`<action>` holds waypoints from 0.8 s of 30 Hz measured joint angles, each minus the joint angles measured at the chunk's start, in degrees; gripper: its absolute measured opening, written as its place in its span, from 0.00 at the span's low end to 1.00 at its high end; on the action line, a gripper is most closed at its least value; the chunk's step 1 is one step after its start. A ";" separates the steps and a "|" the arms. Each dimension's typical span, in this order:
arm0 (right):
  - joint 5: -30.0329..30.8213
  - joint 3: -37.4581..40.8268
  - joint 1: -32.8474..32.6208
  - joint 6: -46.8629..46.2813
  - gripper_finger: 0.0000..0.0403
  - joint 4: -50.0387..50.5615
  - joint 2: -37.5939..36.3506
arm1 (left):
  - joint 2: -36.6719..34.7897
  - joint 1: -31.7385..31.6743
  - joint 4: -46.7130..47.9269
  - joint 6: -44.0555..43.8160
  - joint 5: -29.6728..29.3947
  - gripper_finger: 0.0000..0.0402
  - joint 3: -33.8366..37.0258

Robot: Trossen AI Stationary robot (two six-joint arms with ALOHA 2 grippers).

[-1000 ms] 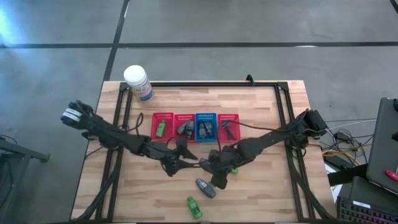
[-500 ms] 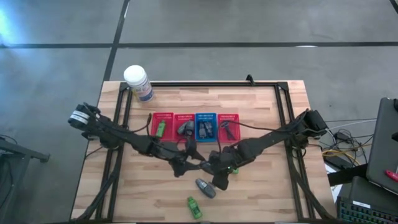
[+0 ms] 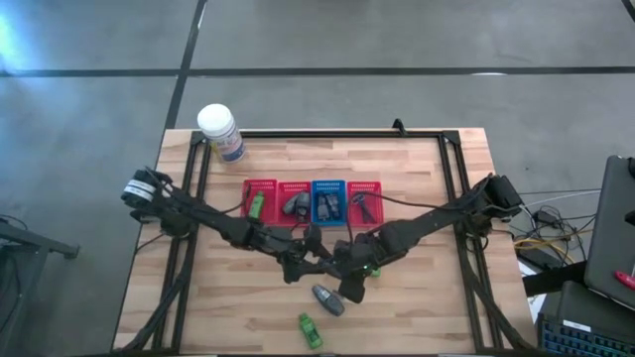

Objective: Pick & Place Travel size toiletries
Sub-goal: Put the gray deodorant into the middle red bin

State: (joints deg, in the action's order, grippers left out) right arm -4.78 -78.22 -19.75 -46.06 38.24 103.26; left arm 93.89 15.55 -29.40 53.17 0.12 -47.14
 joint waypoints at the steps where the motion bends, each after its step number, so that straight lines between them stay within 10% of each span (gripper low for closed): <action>1: 0.01 0.00 0.00 -0.02 0.40 0.20 0.00 | 0.48 -0.14 -0.05 0.07 0.24 0.67 -0.51; 24: 0.23 0.00 0.02 -0.26 0.41 -0.11 -0.02 | 2.80 -0.31 2.54 -0.18 1.21 0.50 -3.64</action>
State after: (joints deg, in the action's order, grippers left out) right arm -4.54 -78.22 -19.73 -46.33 38.13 103.24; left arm 96.68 15.25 -26.87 52.99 1.33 -50.78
